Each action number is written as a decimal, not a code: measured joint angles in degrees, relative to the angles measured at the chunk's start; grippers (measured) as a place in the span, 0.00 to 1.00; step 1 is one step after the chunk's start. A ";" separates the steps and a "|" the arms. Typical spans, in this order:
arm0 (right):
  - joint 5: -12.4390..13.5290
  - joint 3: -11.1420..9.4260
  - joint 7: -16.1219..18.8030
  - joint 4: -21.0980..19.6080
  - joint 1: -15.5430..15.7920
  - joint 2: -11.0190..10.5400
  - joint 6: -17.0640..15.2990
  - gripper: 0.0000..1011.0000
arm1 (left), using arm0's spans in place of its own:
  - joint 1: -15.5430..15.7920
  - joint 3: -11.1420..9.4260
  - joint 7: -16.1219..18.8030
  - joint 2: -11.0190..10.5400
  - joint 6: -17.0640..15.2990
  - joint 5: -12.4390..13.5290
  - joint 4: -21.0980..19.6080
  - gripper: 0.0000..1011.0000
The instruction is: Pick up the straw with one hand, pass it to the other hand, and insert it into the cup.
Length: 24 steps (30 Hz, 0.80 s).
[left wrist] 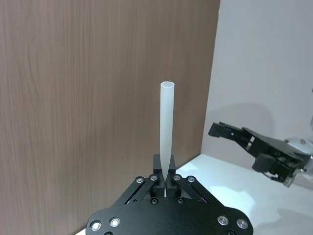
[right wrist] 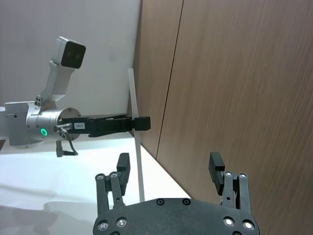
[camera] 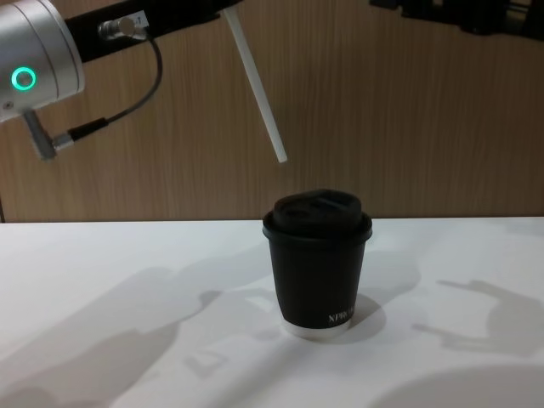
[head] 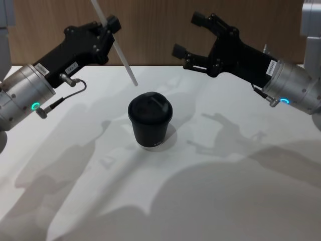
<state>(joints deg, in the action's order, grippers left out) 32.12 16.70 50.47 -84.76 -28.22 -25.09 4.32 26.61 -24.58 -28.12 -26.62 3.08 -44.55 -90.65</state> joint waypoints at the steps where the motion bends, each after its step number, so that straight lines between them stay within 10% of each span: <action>1: 0.01 -0.01 -0.02 -0.04 0.04 -0.02 -0.01 0.99 | -0.08 -0.03 0.01 -0.16 -0.13 0.14 -0.17 0.02; 24: 0.19 -0.19 -0.27 -0.50 0.70 -0.38 -0.16 0.99 | -1.42 -0.46 -0.71 -2.29 -3.26 2.72 -2.71 0.02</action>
<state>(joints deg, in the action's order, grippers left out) 32.31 16.51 50.19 -85.26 -27.51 -25.47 4.15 25.19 -25.05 -28.83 -28.91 -0.18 -41.84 -93.36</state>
